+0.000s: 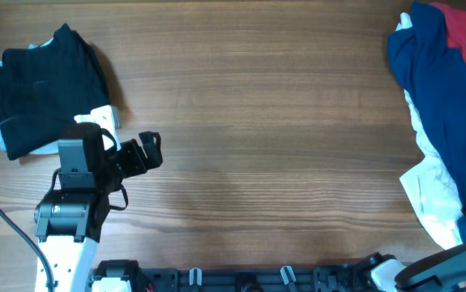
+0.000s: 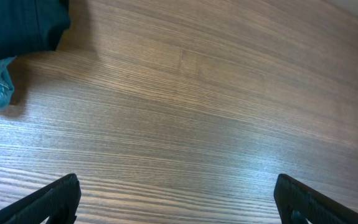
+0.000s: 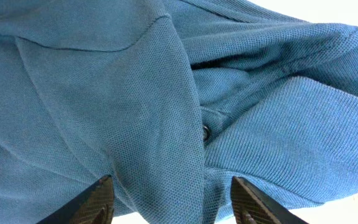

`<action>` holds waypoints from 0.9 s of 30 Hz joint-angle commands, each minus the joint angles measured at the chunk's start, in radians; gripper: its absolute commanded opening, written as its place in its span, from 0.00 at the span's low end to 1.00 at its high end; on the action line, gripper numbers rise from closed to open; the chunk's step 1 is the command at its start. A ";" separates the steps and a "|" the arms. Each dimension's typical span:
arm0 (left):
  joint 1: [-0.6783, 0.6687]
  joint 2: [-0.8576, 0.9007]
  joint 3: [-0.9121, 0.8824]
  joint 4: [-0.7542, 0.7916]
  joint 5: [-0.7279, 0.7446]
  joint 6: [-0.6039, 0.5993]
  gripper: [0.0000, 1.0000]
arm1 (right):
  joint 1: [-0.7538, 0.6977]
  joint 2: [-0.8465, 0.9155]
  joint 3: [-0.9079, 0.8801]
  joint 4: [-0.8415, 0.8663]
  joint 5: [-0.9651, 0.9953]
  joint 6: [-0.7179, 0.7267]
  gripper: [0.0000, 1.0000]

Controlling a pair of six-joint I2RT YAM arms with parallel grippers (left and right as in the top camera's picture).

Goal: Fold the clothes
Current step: 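Grasp the blue shirt with the right gripper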

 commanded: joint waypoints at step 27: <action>0.006 0.003 0.017 0.002 0.011 0.000 1.00 | 0.053 -0.054 0.072 0.026 -0.308 -0.145 0.04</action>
